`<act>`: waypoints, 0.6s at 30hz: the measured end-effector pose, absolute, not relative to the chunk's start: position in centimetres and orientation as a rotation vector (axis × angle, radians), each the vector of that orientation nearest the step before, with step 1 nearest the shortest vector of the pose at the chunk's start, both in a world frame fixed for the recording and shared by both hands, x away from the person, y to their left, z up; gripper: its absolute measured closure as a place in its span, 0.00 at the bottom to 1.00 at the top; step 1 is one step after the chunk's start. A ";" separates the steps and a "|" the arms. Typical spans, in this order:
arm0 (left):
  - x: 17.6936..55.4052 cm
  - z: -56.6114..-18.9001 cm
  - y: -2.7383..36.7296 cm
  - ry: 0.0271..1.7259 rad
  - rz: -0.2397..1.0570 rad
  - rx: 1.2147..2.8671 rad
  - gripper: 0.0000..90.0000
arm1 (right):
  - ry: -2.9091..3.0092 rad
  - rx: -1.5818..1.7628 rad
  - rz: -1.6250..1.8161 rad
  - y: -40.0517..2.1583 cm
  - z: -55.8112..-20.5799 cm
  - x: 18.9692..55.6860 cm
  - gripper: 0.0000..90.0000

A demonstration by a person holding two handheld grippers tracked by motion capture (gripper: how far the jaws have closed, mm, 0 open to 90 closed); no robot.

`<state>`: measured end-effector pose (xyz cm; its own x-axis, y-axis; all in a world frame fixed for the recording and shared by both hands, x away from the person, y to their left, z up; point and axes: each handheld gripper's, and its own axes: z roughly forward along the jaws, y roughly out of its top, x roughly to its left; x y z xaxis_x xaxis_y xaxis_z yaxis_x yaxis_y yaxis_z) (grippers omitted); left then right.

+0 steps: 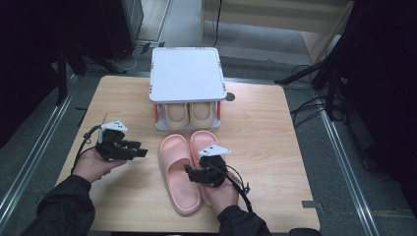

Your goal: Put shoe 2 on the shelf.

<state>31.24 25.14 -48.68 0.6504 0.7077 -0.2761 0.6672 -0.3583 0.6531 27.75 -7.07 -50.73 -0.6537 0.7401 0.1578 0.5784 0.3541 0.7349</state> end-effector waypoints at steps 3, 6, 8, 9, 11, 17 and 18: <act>31.3 -48.7 25.2 1.064 0.069 2.098 0.57 | 2.389 1.243 1.176 -6.6 -51.0 28.0 0.39; 31.3 -48.7 25.2 1.068 0.072 2.098 0.56 | 2.373 1.283 1.151 -5.8 -51.4 28.4 0.39; 31.3 -48.7 25.2 1.068 0.072 2.097 0.56 | 2.370 1.295 1.146 -5.6 -51.5 28.5 0.39; 31.2 -48.7 25.3 1.071 0.071 2.091 0.56 | 2.351 1.308 1.130 -5.2 -51.7 28.7 0.40; 31.3 -48.6 25.3 1.073 0.071 2.089 0.56 | 2.336 1.314 1.110 -5.0 -51.9 28.8 0.44; 31.3 -48.7 25.3 1.078 0.071 2.087 0.56 | 2.316 1.324 1.077 -5.1 -52.0 29.2 0.61; 31.3 -48.7 25.3 1.078 0.070 2.085 0.56 | 2.321 1.320 1.065 -5.1 -51.9 29.2 0.63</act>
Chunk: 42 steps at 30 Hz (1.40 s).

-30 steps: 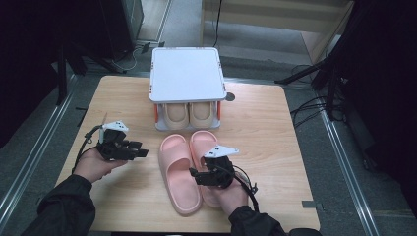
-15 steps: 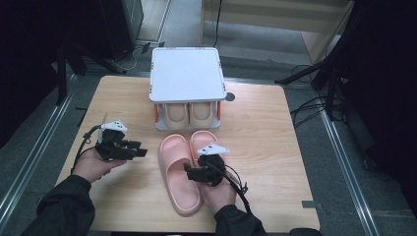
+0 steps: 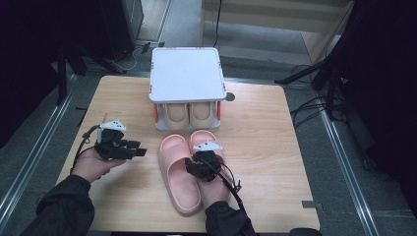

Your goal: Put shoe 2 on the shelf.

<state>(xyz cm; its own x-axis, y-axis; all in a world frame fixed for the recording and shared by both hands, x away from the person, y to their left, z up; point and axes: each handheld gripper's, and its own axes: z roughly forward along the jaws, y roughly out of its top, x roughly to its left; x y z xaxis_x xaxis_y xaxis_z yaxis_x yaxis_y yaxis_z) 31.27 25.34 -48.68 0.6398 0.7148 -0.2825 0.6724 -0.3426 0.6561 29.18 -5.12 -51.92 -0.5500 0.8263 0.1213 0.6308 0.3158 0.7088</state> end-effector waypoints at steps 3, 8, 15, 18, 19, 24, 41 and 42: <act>31.3 -48.7 25.4 1.078 0.072 2.084 0.56 | 2.338 1.316 1.066 -5.3 -51.8 29.4 0.71; 31.3 -48.7 25.5 1.081 0.075 2.084 0.56 | 2.367 1.302 1.078 -5.9 -51.5 29.7 0.77; 31.2 -48.5 25.8 1.081 0.092 2.069 0.57 | 2.482 1.159 1.094 -6.6 -50.6 30.0 0.83; 31.3 -48.4 26.0 1.083 0.095 2.065 0.57 | 2.538 1.054 1.100 -6.6 -50.4 29.9 0.83; 31.2 -48.4 26.1 1.085 0.099 2.061 0.57 | 2.573 1.024 1.091 -6.6 -50.3 29.9 0.83; 31.1 -48.3 26.9 1.098 0.117 2.048 0.57 | 2.713 0.841 1.145 -6.6 -50.1 29.7 0.83; 29.7 -48.2 29.1 1.173 0.137 1.998 0.55 | 2.957 0.362 1.296 -5.1 -43.7 31.1 0.82; 29.7 -48.2 29.1 1.173 0.137 1.998 0.55 | 2.957 0.362 1.296 -5.1 -43.7 31.1 0.82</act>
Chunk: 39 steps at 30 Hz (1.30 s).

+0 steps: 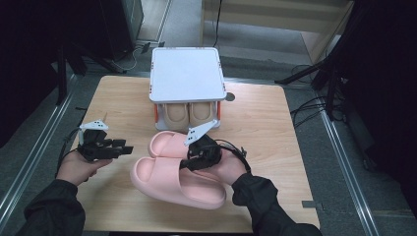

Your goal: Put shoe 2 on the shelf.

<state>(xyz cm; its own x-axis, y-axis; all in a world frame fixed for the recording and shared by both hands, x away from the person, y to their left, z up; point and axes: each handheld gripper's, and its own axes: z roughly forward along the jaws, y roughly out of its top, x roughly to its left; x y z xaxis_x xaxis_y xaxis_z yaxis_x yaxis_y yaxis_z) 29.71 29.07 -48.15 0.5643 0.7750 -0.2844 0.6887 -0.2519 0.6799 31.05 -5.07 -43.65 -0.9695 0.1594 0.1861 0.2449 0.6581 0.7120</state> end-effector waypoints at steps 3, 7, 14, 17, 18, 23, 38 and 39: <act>29.1 -48.1 29.5 1.187 0.147 1.988 0.55 | -2.759 -0.271 -1.211 -4.5 -42.0 31.6 0.82; 28.5 -48.2 29.9 1.202 0.153 1.984 0.54 | -2.767 -0.220 -1.211 -3.9 -40.4 32.2 0.82; 27.6 -48.3 30.5 1.228 0.165 1.972 0.54 | -2.765 -0.197 -1.232 -3.0 -37.9 32.9 0.82; 27.1 -48.4 30.8 1.245 0.169 1.964 0.55 | -2.776 -0.216 -1.247 -2.6 -36.2 33.6 0.82; 27.1 -48.4 30.8 1.245 0.169 1.964 0.55 | -2.776 -0.216 -1.247 -2.6 -36.2 33.6 0.82; 26.5 -48.5 31.0 1.260 0.172 1.953 0.54 | -2.814 -0.248 -1.276 -1.7 -33.4 35.0 0.82; 26.9 -48.9 30.1 1.231 0.108 1.970 0.54 | -2.926 -0.766 -1.264 -0.9 -29.5 43.3 0.82; 27.0 -48.9 29.9 1.230 0.105 1.972 0.54 | -2.933 -0.824 -1.264 -0.9 -29.3 43.9 0.82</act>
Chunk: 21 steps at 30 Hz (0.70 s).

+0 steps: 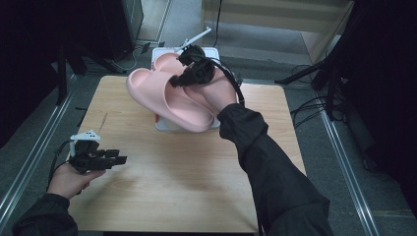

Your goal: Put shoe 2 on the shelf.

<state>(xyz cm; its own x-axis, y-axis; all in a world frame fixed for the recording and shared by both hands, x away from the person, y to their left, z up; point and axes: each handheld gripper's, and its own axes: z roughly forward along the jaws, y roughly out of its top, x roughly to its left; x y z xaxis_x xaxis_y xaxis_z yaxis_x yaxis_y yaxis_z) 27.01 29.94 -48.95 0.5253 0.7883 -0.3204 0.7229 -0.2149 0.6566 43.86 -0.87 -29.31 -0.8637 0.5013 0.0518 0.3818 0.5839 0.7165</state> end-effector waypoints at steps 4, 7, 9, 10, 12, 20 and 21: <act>27.3 -48.8 29.3 1.198 0.090 1.988 0.54 | 2.578 0.870 1.088 -0.5 -28.8 45.5 0.82; 27.5 -48.8 28.8 1.179 0.085 1.995 0.54 | 2.525 0.975 1.064 0.1 -28.4 47.0 0.82; 27.8 -48.9 28.5 1.162 0.075 2.004 0.54 | 2.458 1.027 1.037 0.7 -28.4 48.2 0.82; 28.1 -48.9 28.2 1.152 0.063 2.003 0.54 | 2.434 1.047 1.026 1.0 -28.4 48.6 0.82; 28.2 -48.8 28.0 1.147 0.062 2.003 0.54 | 2.391 1.108 1.008 1.4 -28.6 49.4 0.82; 29.2 -48.6 26.4 1.080 0.039 2.034 0.54 | 2.241 1.280 0.928 3.0 -30.2 51.4 0.82; 29.3 -48.5 26.2 1.075 0.027 2.031 0.54 | 2.241 1.280 0.928 3.0 -30.2 51.4 0.82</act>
<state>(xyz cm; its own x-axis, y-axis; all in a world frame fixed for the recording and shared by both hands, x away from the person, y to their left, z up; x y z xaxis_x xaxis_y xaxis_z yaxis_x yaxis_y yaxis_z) 29.29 26.23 -48.53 0.6357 0.6970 -0.3318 0.6793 -0.3009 0.6694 51.45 3.01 -30.19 -0.5026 0.8644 -0.0139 0.6016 0.3613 0.7125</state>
